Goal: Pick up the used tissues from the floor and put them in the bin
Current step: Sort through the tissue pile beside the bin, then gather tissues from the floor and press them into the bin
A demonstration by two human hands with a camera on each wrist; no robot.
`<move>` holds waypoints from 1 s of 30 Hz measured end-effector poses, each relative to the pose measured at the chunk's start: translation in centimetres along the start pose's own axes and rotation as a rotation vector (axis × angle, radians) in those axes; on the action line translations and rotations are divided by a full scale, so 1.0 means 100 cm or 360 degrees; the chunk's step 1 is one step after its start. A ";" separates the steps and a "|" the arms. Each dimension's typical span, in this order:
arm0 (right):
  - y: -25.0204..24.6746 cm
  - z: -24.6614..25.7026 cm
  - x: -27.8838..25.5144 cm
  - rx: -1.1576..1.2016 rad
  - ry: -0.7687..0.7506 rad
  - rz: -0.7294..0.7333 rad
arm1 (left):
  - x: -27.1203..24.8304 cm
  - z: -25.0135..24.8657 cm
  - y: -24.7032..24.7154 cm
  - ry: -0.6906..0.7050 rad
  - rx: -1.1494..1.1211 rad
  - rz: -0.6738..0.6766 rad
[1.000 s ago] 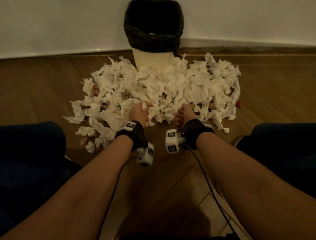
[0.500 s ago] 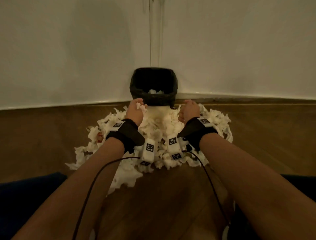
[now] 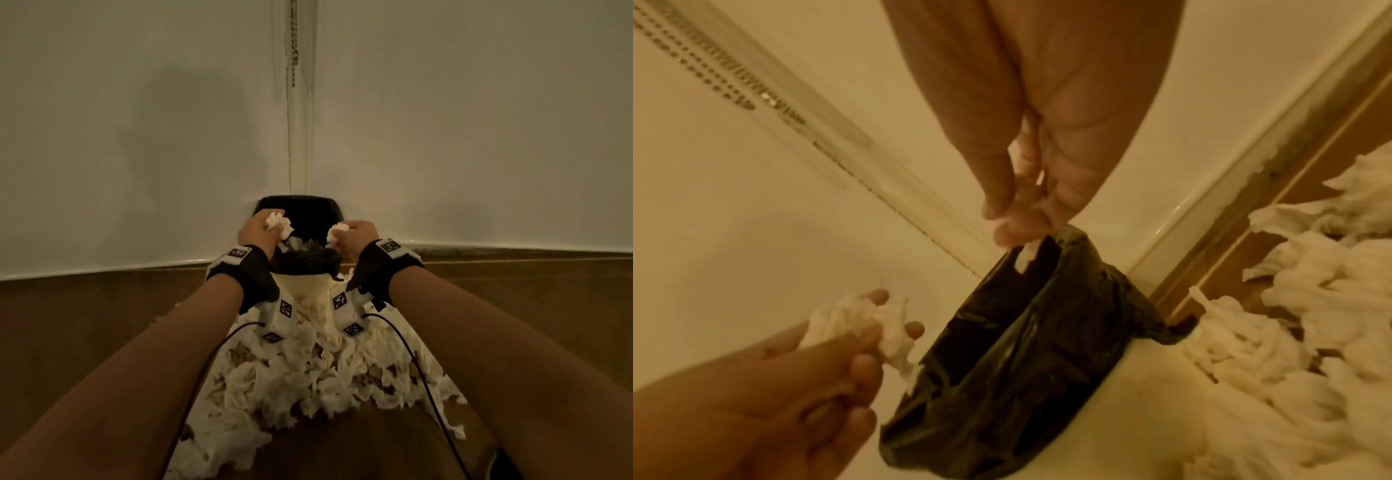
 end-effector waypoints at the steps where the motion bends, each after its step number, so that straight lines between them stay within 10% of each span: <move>1: 0.001 0.002 0.003 0.0135 -0.0013 0.0022 | 0.005 -0.001 0.003 -0.0029 -0.0037 -0.0008; 7: 0.002 -0.005 0.006 0.0681 0.0083 0.0130 | 0.016 0.008 0.020 -0.0184 -0.0288 0.0128; 16: -0.042 -0.063 -0.012 0.0315 0.0087 -0.0396 | -0.031 0.027 0.032 0.0040 -0.0319 0.0020; 30: -0.010 -0.182 -0.118 -0.0974 0.0181 0.0184 | -0.137 0.089 0.090 -0.0259 0.0097 0.0578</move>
Point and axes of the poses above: each hand's wrist, its own x-axis towards the middle knuckle, its own y-axis out of the palm, z = x × y, the point moved 1 cm from there along x, towards the middle knuckle, and after that the axes turned 6 degrees about -y, right-handed, at the moved point
